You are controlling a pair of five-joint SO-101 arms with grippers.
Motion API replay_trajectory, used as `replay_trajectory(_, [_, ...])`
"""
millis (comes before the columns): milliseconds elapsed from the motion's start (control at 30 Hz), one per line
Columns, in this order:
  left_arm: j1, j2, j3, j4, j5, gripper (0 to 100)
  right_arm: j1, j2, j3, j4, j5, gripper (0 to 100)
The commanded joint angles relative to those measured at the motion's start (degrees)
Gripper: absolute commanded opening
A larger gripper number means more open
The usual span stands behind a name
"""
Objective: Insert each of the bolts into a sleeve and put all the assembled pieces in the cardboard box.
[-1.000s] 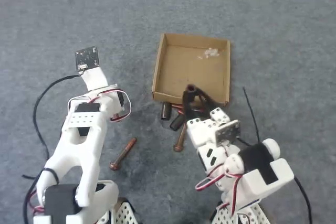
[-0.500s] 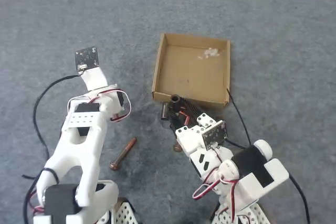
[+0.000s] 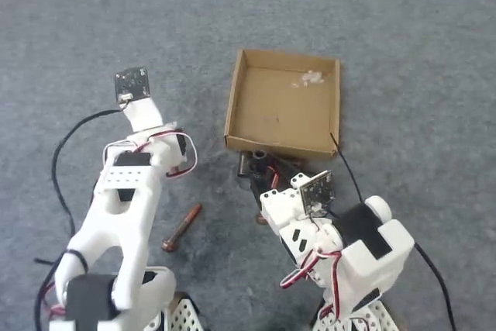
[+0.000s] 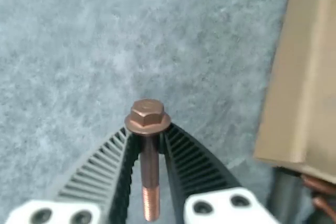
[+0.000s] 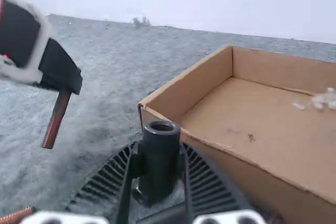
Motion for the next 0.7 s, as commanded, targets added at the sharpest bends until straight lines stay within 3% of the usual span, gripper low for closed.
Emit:
replay_trajectory(0, [2.2,-9.6,-0.4,-1.4,-0.1,1,0.0,0.0,-0.6,-0.6,-0.4,0.6])
replay_trajectory(300, [9.7,-19.8,0.3,-2.0,-0.2,1,0.1,0.0,-0.6,-0.6,-0.3,0.6])
replay_trajectory(400, [12.7,-20.4,1.5,-6.3,-0.2,1,0.1,0.0,-0.6,-0.6,-0.3,0.6])
replay_trajectory(500, [14.7,-20.2,4.4,-14.6,-0.2,1,0.1,0.0,-0.6,-0.5,-0.2,0.6])
replay_trajectory(667, [17.7,-20.1,15.8,-37.9,-0.2,1,0.1,0.0,-0.7,-0.2,-0.2,0.6])
